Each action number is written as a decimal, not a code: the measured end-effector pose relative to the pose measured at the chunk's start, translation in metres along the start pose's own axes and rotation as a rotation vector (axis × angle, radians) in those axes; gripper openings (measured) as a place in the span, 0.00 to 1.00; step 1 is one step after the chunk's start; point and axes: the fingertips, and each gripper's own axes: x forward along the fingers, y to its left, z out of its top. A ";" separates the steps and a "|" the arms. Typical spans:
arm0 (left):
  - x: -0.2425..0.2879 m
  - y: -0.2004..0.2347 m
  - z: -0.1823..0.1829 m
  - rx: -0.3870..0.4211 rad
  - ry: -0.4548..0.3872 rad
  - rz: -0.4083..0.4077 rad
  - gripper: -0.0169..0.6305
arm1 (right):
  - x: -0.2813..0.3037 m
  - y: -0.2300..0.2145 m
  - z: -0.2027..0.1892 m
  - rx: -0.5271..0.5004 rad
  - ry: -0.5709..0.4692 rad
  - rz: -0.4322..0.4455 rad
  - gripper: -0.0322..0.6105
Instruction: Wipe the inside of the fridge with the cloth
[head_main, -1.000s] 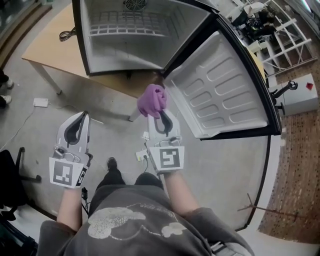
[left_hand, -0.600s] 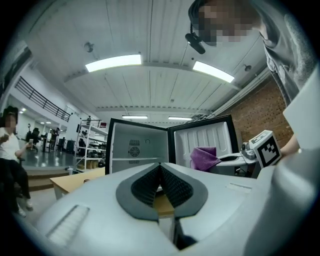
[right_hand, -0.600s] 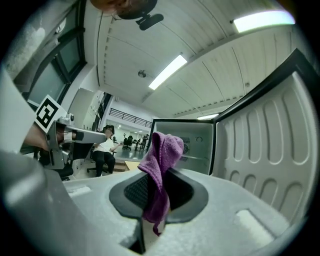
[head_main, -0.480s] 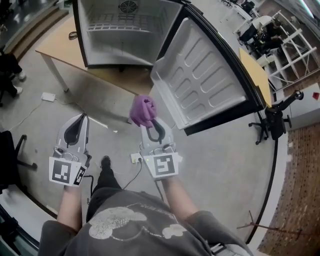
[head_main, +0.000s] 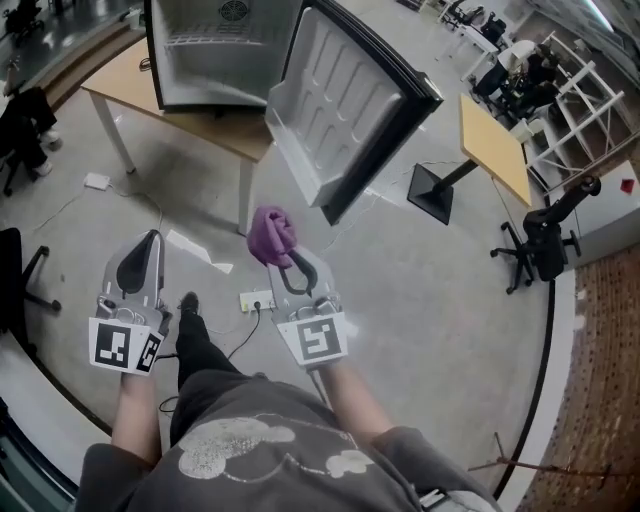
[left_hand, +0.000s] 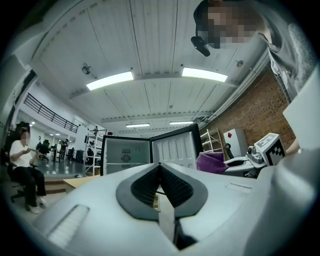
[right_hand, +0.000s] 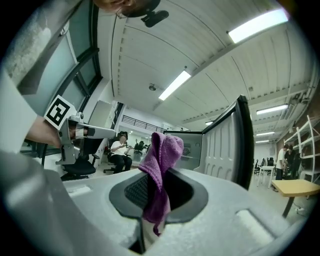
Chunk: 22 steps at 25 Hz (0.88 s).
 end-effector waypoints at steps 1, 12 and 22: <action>-0.008 -0.011 0.002 0.004 0.002 0.004 0.05 | -0.016 0.000 0.000 0.010 -0.004 -0.001 0.11; -0.057 -0.095 0.028 0.020 0.025 0.025 0.05 | -0.109 0.003 -0.010 0.071 0.066 0.048 0.11; -0.083 -0.119 0.043 0.049 0.023 0.027 0.05 | -0.135 0.002 -0.002 0.079 0.047 0.057 0.11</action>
